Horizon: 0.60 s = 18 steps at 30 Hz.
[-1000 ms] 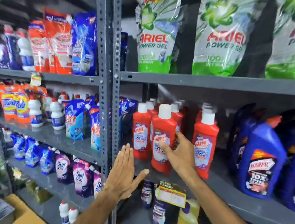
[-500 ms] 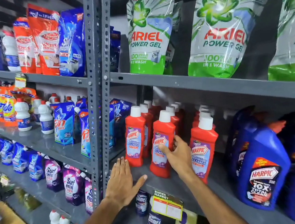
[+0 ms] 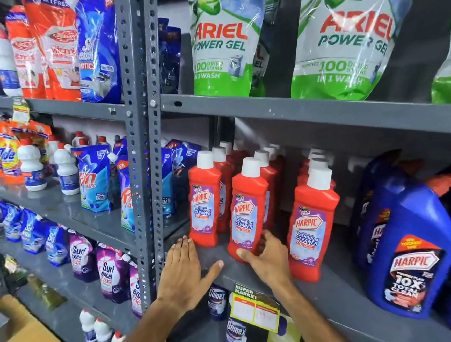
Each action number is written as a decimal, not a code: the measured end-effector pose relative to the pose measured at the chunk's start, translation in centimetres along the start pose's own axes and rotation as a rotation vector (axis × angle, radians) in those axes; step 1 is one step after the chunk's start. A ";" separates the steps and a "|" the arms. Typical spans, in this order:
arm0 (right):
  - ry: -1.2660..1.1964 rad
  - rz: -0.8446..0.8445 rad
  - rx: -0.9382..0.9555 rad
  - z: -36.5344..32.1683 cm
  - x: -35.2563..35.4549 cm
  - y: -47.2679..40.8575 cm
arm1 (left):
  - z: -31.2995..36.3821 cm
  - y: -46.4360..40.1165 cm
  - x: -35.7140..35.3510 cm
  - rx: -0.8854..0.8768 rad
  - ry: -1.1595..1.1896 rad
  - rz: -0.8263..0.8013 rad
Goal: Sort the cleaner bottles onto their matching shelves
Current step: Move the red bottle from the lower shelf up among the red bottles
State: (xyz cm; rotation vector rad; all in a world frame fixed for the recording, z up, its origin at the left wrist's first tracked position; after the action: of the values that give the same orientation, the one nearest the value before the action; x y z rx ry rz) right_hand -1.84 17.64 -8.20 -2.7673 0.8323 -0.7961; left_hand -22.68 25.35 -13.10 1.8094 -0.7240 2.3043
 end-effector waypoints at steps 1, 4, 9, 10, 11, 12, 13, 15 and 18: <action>-0.004 -0.013 -0.003 0.1 -0.1 -0.2 | 0.0 0.0 0.0 -0.001 0.009 0.003; -0.031 -0.037 -0.008 0.5 -0.3 -0.6 | -0.1 0.0 -0.1 0.000 0.000 0.001; -0.031 -0.049 0.012 0.5 -0.6 -0.8 | 0.0 0.0 -0.1 0.003 0.014 0.007; -0.027 -0.048 0.015 0.5 -0.6 -0.8 | 0.0 0.1 -0.1 0.002 0.019 0.007; -0.025 -0.047 0.017 0.4 -0.6 -0.8 | 0.0 0.1 -0.1 0.002 0.022 0.006; -0.022 -0.047 0.017 0.4 -0.5 -0.7 | 0.0 0.1 0.0 0.002 0.026 0.005; -0.016 -0.048 0.019 0.3 -0.5 -0.7 | 0.0 0.1 0.0 0.002 0.031 0.006; -0.012 -0.053 0.022 0.2 -0.5 -0.6 | 0.1 0.1 0.0 0.002 0.043 0.008; -0.009 -0.051 0.017 0.1 -0.5 -0.5 | 0.1 0.2 0.2 0.002 0.061 0.009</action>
State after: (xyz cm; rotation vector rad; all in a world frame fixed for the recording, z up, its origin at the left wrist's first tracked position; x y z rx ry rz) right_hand -1.90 18.34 -8.31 -2.7858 0.7520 -0.7942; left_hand -22.71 25.05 -12.92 1.7318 -0.7222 2.3556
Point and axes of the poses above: each hand's wrist, its own y-axis away from the middle knuckle, its own x-axis out of the back of the hand, z = x × y, the point moved 3 cm from there along -y, towards the middle knuckle, and after that the axes turned 1 degree about x, right-handed, at the moved point
